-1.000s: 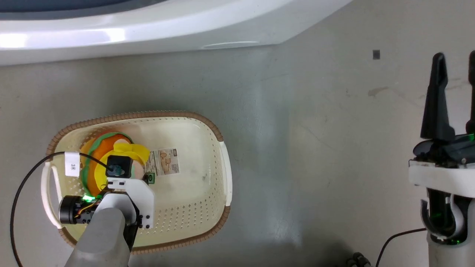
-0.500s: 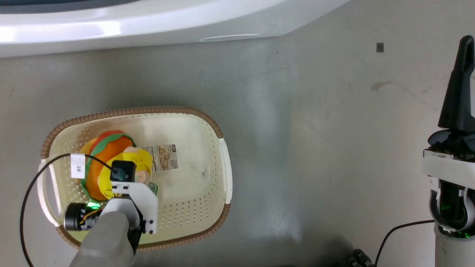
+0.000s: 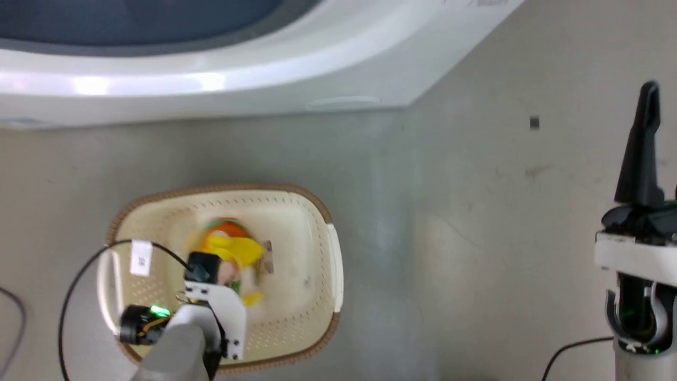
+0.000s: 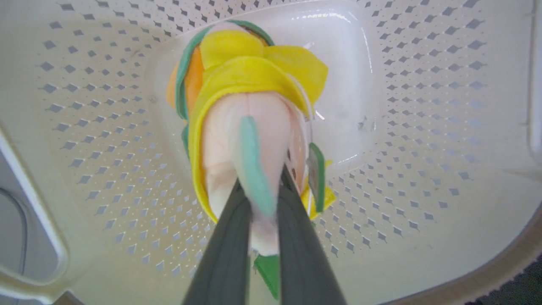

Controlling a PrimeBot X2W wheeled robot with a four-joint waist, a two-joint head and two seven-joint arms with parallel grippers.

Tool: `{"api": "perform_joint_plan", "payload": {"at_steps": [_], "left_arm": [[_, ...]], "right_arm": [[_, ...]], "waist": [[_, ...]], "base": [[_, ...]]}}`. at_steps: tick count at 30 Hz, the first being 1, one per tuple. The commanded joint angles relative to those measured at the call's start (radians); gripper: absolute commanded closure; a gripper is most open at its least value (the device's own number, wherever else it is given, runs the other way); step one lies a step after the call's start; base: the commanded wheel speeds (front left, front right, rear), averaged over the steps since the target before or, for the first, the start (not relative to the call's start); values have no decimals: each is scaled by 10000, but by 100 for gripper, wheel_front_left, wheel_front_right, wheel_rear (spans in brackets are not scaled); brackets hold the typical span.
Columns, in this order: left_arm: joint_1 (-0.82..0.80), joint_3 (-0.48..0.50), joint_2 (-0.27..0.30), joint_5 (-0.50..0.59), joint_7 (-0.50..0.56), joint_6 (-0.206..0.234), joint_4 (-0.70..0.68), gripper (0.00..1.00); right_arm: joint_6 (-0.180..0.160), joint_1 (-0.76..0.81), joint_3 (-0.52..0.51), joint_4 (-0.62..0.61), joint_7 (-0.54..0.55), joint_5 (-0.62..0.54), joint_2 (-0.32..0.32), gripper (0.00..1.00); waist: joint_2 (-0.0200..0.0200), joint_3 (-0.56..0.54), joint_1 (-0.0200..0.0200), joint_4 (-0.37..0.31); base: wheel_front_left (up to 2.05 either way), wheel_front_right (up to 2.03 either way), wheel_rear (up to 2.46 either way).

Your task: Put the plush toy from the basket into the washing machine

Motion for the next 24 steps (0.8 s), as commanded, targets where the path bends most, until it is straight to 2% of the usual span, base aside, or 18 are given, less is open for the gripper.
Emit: {"api": "perform_joint_plan", "payload": {"at_steps": [1, 15, 24], "left_arm": [[229, -59, -98, -25, -192, -117, 13, 100], [1357, -219, -361, -300, -1400, -529, -114, 100], [2032, -168, -440, -381, -1537, -545, -1385, 100]], "right_arm": [[-7, 215, -7, 77, -45, -18, -4, 0], [-7, 1387, 63, 442, -45, -79, -4, 0], [-7, 2231, -21, 541, -45, -170, -4, 0]], "waist": [[0, -721, 0, 301], [0, -3173, 0, 878], [0, -4311, 0, 1127]], "base": [[0, 0, 0], [0, 0, 0], [0, 0, 0]]}}
